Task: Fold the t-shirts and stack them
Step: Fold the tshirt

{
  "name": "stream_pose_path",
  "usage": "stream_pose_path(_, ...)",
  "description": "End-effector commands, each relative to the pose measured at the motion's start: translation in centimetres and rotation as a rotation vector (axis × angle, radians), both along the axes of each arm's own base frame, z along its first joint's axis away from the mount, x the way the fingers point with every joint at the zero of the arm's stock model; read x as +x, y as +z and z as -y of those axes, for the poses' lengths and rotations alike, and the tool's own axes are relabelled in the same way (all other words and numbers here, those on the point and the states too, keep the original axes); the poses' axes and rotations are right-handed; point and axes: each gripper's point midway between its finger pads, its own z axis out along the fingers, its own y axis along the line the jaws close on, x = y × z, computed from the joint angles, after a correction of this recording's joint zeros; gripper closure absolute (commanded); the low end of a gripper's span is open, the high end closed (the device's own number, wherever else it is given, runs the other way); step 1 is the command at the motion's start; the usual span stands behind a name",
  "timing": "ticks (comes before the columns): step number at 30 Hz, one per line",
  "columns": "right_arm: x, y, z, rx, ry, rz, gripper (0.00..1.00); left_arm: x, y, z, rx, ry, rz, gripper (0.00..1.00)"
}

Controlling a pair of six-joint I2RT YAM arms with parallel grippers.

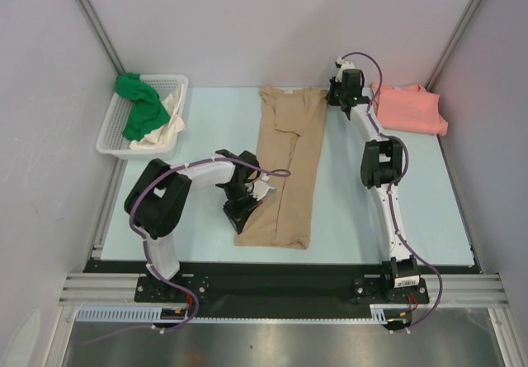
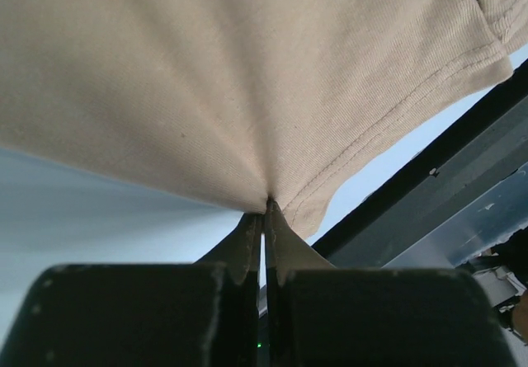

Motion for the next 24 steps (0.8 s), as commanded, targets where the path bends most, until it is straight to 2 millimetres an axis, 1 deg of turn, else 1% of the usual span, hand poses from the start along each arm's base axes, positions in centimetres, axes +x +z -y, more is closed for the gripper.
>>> stream_pose_path(1,2.6,4.6,-1.3,0.043,-0.01,0.191,1.0,-1.4,1.2,0.3,-0.003,-0.059,-0.008,0.99)
stream_pose_path(4,2.7,4.6,-2.1,0.049,-0.002,0.2,1.0,-1.7,1.3,0.6,0.001,-0.074,-0.002,1.0)
stream_pose_path(6,2.6,4.5,-2.0,0.057,-0.011,0.19,1.0,-1.4,1.6,0.7,0.005,-0.081,0.015,0.98)
stream_pose_path(7,2.5,4.6,-1.8,0.054,-0.017,0.184,0.96,-1.3,1.8,0.7,0.01,-0.085,0.021,0.77)
stream_pose_path(8,2.3,4.3,-1.4,0.049,-0.021,0.161,0.77,-1.2,2.0,0.7,0.013,-0.087,0.032,0.67)
stream_pose_path(9,2.1,5.2,-1.1,0.046,-0.02,0.163,0.65,-0.6,2.4,0.7,0.012,-0.09,0.059,0.62)
stream_pose_path(10,1.9,5.9,-1.1,0.05,-0.006,0.158,0.57,-0.3,3.3,0.8,-0.007,-0.1,0.095,0.6)
stream_pose_path(11,1.7,6.8,-0.2,0.048,-0.01,0.157,0.51,0.0,3.9,0.8,-0.012,-0.1,0.124,0.59)
stream_pose_path(12,1.1,5.9,0.4,0.033,-0.009,0.115,0.41,0.2,4.4,0.6,-0.015,-0.103,0.153,0.57)
stream_pose_path(13,0.7,9.3,0.9,0.03,-0.012,0.145,0.37,0.6,4.8,0.2,-0.006,-0.104,0.185,0.56)
stream_pose_path(14,0.3,9.9,1.6,0.028,-0.022,0.135,0.33,0.6,5.7,0.0,-0.021,-0.1,0.218,0.56)
stream_pose_path(15,-0.4,10.5,2.9,0.037,-0.042,0.111,0.29,0.5,5.9,-0.4,-0.021,-0.091,0.223,0.55)
stream_pose_path(16,-1.7,12.0,3.3,0.073,-0.044,0.089,0.28,0.6,6.3,-0.7,-0.033,-0.07,0.23,0.49)
stream_pose_path(17,-2.8,12.5,3.8,0.095,-0.055,0.054,0.26,0.5,6.8,-1.0,-0.045,-0.062,0.241,0.45)
stream_pose_path(18,-3.8,12.6,4.8,0.113,-0.073,0.024,0.25,0.7,7.3,-1.0,-0.057,-0.047,0.25,0.4)
stream_pose_path(19,-6.4,13.0,4.5,0.147,-0.062,-0.029,0.25,1.0,7.7,-1.2,-0.074,-0.012,0.254,0.33)
stream_pose_path(21,-9.6,12.3,4.1,0.165,-0.051,-0.111,0.25,1.4,9.1,-0.7,-0.135,0.009,0.274,0.27)
stream_pose_path(22,-11.6,12.2,3.1,0.189,-0.015,-0.148,0.26,1.7,9.6,-0.6,-0.15,0.037,0.275,0.26)
stream_pose_path(23,-14.9,11.4,2.6,0.21,-0.008,-0.211,0.26,1.6,10.2,0.1,-0.193,0.05,0.26,0.25)
stream_pose_path(24,-17.1,11.0,1.9,0.239,0.007,-0.25,0.26,2.1,10.9,0.5,-0.218,0.068,0.271,0.24)
